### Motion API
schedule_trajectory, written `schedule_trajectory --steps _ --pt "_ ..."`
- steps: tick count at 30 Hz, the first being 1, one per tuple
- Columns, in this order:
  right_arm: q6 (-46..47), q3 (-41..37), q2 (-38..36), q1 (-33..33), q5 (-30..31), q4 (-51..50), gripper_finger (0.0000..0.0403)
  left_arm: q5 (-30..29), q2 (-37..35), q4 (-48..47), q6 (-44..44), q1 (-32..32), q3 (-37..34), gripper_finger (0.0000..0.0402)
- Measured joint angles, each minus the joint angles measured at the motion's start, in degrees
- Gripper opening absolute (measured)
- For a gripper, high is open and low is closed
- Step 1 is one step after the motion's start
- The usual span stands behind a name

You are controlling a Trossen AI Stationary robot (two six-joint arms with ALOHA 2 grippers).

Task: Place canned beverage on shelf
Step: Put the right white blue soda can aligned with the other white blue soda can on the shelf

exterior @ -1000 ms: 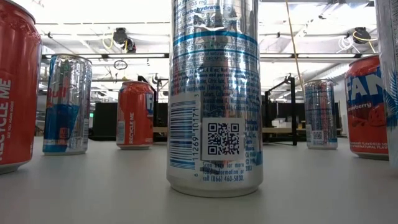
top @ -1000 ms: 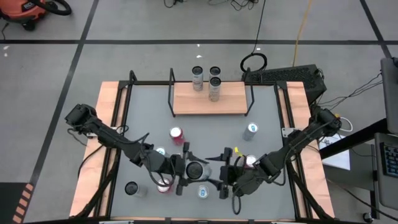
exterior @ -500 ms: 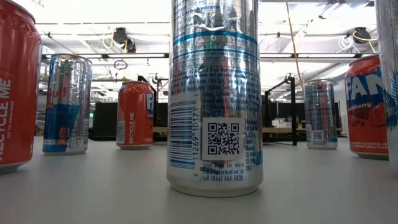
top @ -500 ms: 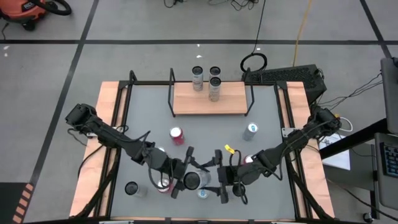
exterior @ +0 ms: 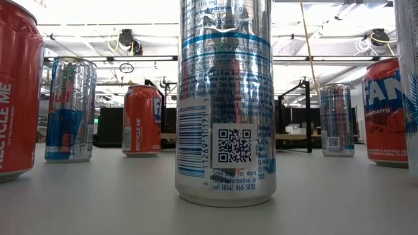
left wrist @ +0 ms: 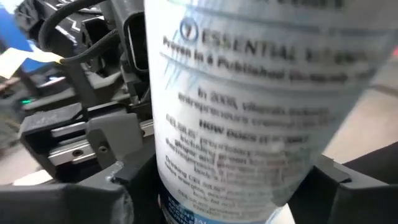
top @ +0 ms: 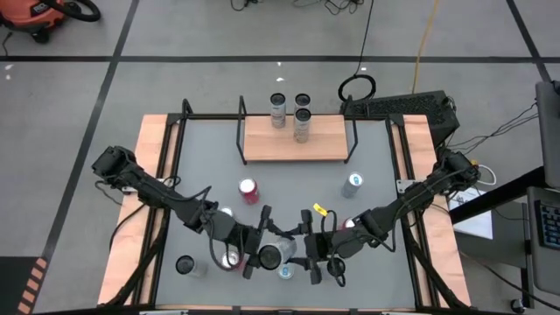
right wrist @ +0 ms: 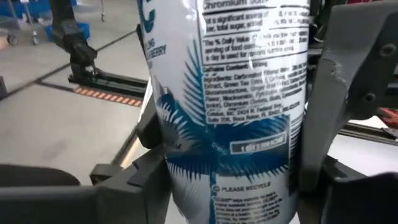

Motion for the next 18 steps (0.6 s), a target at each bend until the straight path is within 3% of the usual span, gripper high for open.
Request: schedule_trajectory --steps 9,13,18 --pt "-4.50 0.20 -0.56 -0.23 8.99 -3.45 0.0211 -16.79 -1.48 -0.75 0.66 -2.12 -0.17 0.0387" --pt "-5.37 0.22 -3.63 -0.12 11.59 -5.15 0.0211 -24.42 -4.96 -0.67 0.32 -3.03 -0.13 0.0394" --pt "-5.32 0.15 -7.86 -0.08 16.30 -9.58 0.0211 -26.80 -8.42 0.08 0.16 -4.27 -0.11 0.0393"
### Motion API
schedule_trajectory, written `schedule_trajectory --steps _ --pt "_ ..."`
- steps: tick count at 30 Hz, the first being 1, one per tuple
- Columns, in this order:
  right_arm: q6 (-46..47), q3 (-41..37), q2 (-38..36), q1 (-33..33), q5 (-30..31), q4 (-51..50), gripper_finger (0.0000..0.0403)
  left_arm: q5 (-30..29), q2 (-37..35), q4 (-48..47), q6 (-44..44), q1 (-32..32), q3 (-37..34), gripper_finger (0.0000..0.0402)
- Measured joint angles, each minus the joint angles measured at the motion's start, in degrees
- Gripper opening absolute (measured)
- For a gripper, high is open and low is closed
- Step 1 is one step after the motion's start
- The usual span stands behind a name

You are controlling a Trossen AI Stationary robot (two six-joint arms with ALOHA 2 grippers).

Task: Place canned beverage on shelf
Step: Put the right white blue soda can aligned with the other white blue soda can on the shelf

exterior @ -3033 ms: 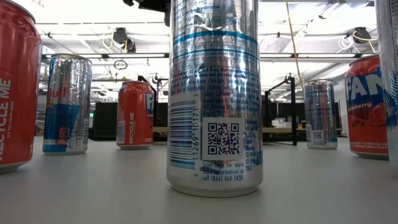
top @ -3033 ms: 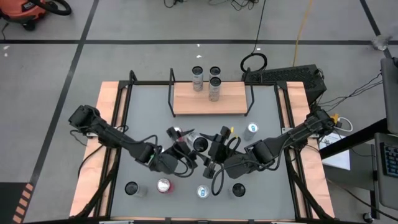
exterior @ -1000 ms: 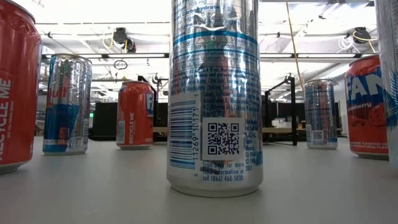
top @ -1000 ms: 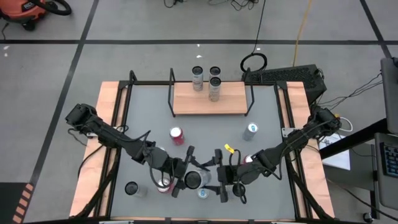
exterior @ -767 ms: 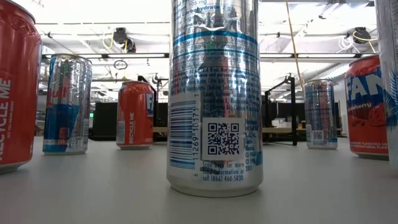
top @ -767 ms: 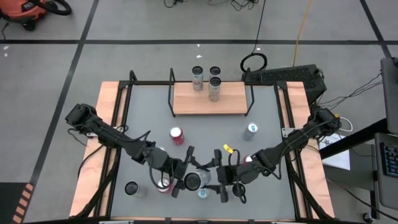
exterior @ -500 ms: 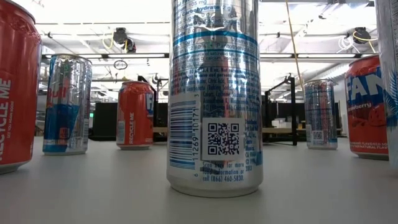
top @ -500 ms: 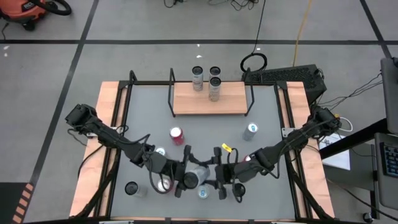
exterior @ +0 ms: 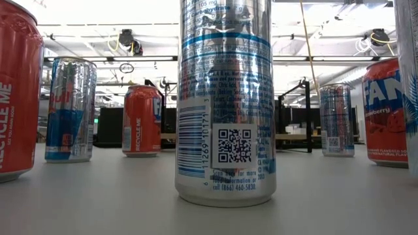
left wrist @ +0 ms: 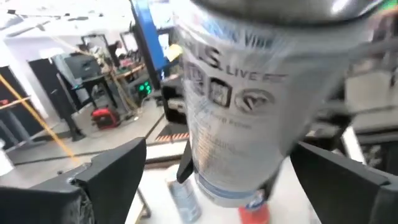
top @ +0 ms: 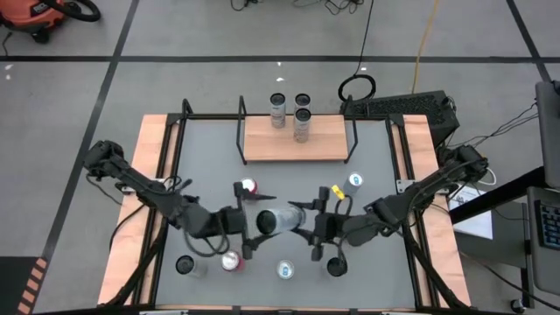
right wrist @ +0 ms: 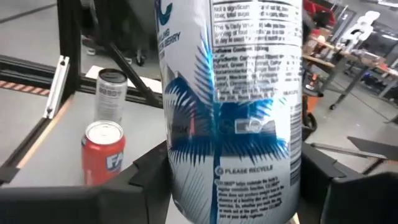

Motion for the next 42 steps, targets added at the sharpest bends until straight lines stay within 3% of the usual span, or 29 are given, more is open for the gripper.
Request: schedule_trajectory --steps 6,13,18,20,34,42 --pt "3.72 -0.04 -3.05 0.09 2.98 -6.64 0.0211 -1.94 -1.11 0.36 -0.06 -1.84 0.11 0.0394" --pt "7.29 -0.07 -2.45 -0.22 8.62 -7.70 0.0211 -4.92 -1.11 1.26 -0.35 -3.19 0.10 0.0394" --pt "10.02 -0.07 -2.48 -0.41 12.97 -8.40 0.0210 -17.62 -1.11 4.33 -1.16 -4.67 0.09 0.0394" --pt "10.10 -0.07 -2.48 -0.41 12.58 -8.37 0.0210 -19.17 -1.11 4.64 -0.14 -4.85 0.09 0.0394" --pt "10.10 -0.07 -2.48 -0.41 5.09 -8.59 0.0210 -11.56 -1.11 4.41 6.04 -3.81 3.00 0.0394" --pt "9.67 -0.09 -2.48 -0.41 3.35 -8.44 0.0210 -2.80 -1.90 -7.20 3.49 -1.77 6.21 0.0394"
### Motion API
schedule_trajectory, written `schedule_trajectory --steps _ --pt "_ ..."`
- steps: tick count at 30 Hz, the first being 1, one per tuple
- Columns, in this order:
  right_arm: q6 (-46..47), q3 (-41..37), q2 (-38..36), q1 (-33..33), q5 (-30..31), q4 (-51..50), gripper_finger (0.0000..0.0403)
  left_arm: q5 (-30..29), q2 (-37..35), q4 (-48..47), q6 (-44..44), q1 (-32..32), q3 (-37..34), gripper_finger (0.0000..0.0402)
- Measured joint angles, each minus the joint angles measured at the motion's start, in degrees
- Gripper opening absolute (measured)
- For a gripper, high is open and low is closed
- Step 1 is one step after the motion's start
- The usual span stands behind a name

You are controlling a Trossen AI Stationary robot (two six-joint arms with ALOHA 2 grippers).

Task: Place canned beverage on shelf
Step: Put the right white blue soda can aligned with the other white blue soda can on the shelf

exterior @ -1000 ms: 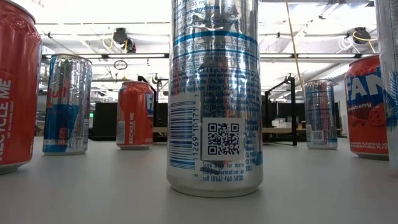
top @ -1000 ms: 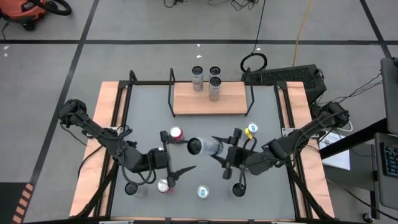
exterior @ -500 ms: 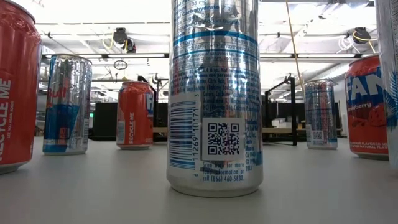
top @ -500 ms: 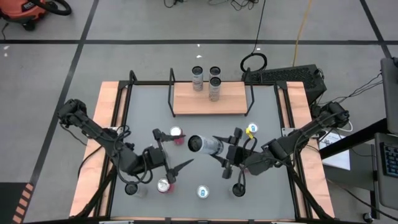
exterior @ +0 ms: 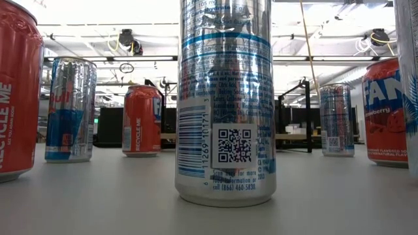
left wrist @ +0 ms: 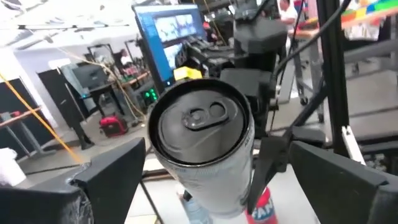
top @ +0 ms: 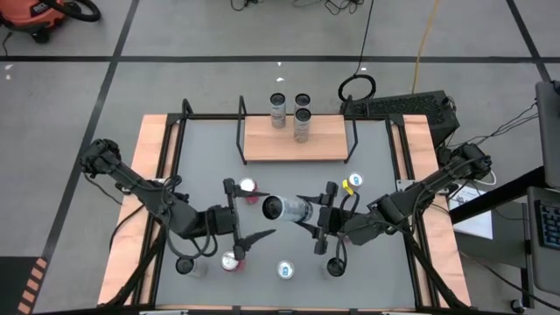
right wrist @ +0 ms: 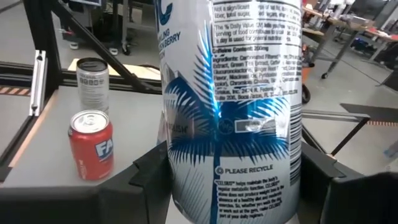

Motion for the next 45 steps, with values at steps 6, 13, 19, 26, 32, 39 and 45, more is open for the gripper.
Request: schedule_trajectory --steps 6,13,19,26,32,39,45 --pt "-2.37 0.00 0.00 -0.26 -3.20 0.09 0.0210 11.26 0.01 -0.99 -0.62 2.20 1.13 0.0393" --pt "-2.73 0.00 0.00 -0.45 -4.52 0.05 0.0210 12.41 0.03 -5.55 -2.12 3.68 2.58 0.0385" --pt "-3.07 0.00 0.00 -1.28 -6.05 0.02 0.0210 12.53 0.03 -5.47 -2.06 4.06 2.64 0.0327" --pt "-2.71 0.00 0.00 -2.28 -7.93 -0.31 0.0215 12.92 0.03 -7.38 -1.95 4.06 2.69 0.0258" --pt "-2.86 -0.02 0.00 -2.49 -7.87 -0.55 0.0243 12.92 -0.17 -8.34 -1.48 4.06 2.69 0.0245" --pt "-1.66 0.07 -0.82 -2.51 -6.92 -5.73 0.0276 13.43 -3.10 -10.24 -0.53 5.00 2.58 0.0248" --pt "4.50 0.07 -2.47 -2.51 -3.87 -18.35 0.0287 14.32 -7.12 -14.29 -2.14 8.58 2.58 0.0249"
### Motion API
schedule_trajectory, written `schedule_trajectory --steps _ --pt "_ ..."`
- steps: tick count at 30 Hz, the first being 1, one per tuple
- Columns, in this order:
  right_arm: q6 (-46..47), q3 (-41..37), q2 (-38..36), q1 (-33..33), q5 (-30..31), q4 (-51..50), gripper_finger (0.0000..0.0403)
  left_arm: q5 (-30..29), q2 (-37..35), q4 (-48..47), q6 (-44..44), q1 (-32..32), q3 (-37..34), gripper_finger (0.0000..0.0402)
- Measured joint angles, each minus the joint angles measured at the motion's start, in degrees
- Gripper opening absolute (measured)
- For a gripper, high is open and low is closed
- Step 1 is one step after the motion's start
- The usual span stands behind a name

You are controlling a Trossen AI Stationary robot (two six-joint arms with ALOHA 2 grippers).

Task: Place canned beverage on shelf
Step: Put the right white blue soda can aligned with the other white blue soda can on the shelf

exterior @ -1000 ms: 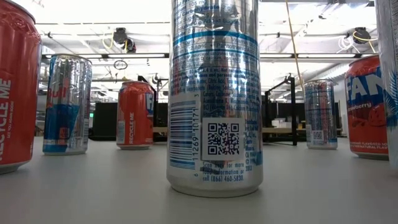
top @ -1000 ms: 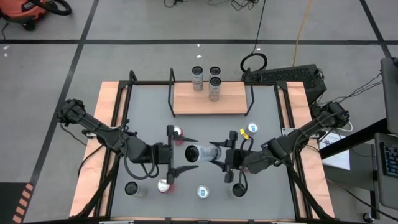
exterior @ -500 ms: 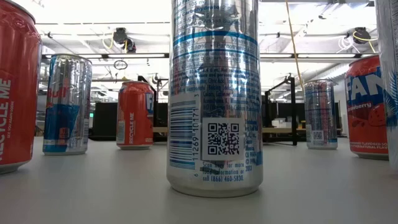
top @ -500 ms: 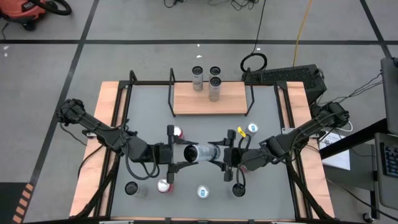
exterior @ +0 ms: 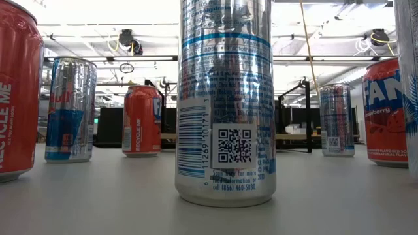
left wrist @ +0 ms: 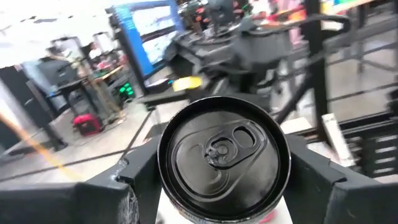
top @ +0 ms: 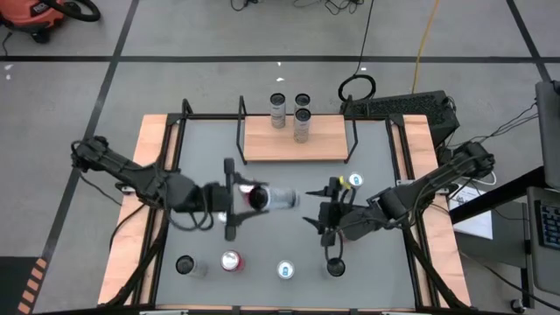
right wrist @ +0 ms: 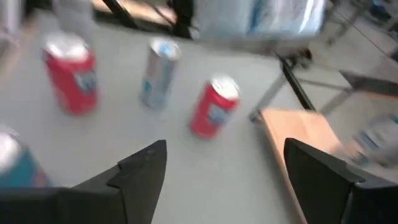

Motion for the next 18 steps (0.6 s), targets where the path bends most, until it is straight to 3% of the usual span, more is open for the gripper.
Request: schedule_trajectory --steps 4,7,12,18 --pt "2.36 -0.02 -0.64 0.03 3.14 -8.87 0.0282 0.32 -1.55 -2.19 -0.02 6.08 0.00 0.0249" --pt "4.80 -0.02 -1.21 0.11 4.71 -14.39 0.0277 4.13 -2.32 -3.37 -0.14 12.89 0.02 0.0249" --pt "7.47 -0.02 -4.04 0.28 5.65 -22.48 0.0268 19.05 -2.15 -7.42 -2.42 26.42 0.00 0.0249" --pt "9.39 -0.02 -8.76 0.28 5.69 -24.29 0.0263 38.15 -0.70 -12.83 -1.98 41.70 0.02 0.0249"
